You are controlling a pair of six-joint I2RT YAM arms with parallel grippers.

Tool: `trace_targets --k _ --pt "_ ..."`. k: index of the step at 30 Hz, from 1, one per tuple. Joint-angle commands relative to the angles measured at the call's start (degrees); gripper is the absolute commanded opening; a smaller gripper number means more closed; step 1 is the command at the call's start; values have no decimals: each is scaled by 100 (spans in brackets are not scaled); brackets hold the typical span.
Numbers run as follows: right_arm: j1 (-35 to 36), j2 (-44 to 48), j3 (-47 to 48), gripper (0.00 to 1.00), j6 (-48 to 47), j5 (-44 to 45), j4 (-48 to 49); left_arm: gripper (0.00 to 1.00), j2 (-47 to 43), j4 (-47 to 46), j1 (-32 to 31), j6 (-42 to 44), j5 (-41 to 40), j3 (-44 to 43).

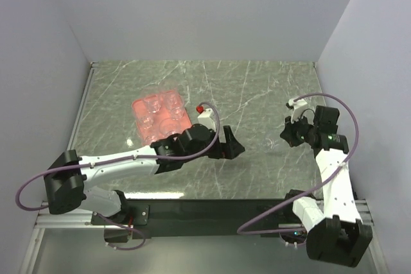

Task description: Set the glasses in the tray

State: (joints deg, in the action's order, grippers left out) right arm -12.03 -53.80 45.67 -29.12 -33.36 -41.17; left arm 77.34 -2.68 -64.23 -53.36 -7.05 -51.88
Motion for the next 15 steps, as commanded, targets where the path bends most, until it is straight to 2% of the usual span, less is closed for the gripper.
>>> trace_targets --k 1,8,15 --pt "323 422 -14 0 460 521 592 99 158 250 -37 -192 -376 -524" --pt "1307 696 170 0 794 1533 759 99 571 400 -37 -288 -482 -920" --pt "1818 827 162 0 1277 1842 917 97 949 426 -64 -341 -534 -1280"
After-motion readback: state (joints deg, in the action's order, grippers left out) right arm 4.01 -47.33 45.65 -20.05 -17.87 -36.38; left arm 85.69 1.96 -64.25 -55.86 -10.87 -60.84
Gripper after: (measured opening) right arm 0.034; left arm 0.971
